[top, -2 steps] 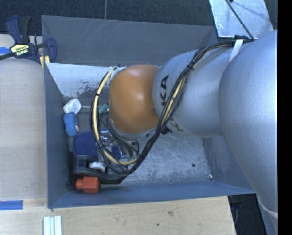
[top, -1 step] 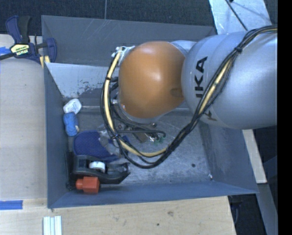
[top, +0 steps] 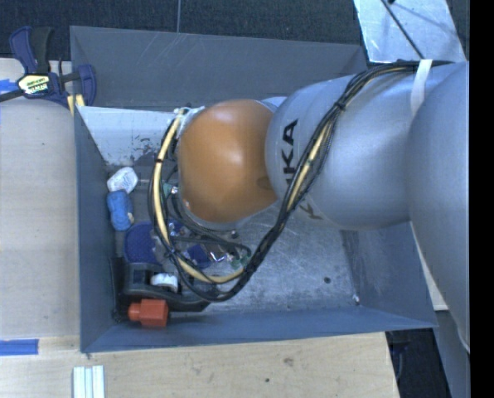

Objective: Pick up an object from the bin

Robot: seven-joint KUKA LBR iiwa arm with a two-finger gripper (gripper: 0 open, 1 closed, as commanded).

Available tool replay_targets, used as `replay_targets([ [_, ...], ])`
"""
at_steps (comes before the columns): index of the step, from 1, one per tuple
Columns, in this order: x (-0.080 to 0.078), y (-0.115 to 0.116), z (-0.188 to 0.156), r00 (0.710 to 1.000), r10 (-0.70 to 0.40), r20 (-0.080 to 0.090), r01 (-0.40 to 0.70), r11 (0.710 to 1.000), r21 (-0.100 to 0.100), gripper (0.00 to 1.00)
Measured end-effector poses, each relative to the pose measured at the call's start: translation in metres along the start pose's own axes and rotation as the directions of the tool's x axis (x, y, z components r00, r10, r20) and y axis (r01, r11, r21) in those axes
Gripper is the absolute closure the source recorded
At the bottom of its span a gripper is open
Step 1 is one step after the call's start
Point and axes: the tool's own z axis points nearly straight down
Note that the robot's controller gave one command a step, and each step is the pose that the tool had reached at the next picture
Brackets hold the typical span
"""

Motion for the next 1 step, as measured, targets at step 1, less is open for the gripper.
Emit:
replay_targets([
  [1,-0.0006,-0.0166,0.0176,0.998,0.069,0.001,-0.069,0.998,0.001,1.00],
])
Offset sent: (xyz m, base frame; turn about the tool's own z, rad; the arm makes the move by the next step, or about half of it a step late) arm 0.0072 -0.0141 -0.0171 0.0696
